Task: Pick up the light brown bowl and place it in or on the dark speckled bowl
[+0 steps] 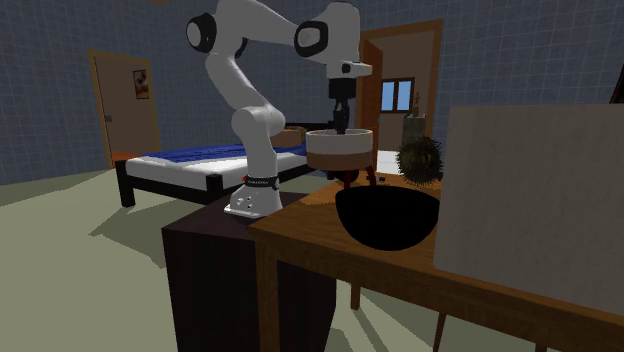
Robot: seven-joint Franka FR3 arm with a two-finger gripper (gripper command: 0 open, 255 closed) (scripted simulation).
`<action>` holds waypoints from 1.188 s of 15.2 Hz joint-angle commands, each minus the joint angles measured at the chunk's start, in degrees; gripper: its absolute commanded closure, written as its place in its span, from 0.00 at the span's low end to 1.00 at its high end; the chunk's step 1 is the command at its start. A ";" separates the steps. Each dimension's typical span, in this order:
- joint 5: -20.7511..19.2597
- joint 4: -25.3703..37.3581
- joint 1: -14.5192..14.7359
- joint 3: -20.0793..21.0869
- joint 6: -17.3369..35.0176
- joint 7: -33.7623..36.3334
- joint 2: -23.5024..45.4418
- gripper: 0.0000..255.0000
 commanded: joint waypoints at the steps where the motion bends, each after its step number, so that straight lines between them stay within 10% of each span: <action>1: 0.19 1.41 0.06 0.26 -1.82 0.01 -0.42 1.00; 6: 0.59 4.45 0.22 0.79 -5.43 0.03 -1.00 1.00; 18: 4.21 28.94 1.68 -9.94 -3.25 -12.83 25.53 1.00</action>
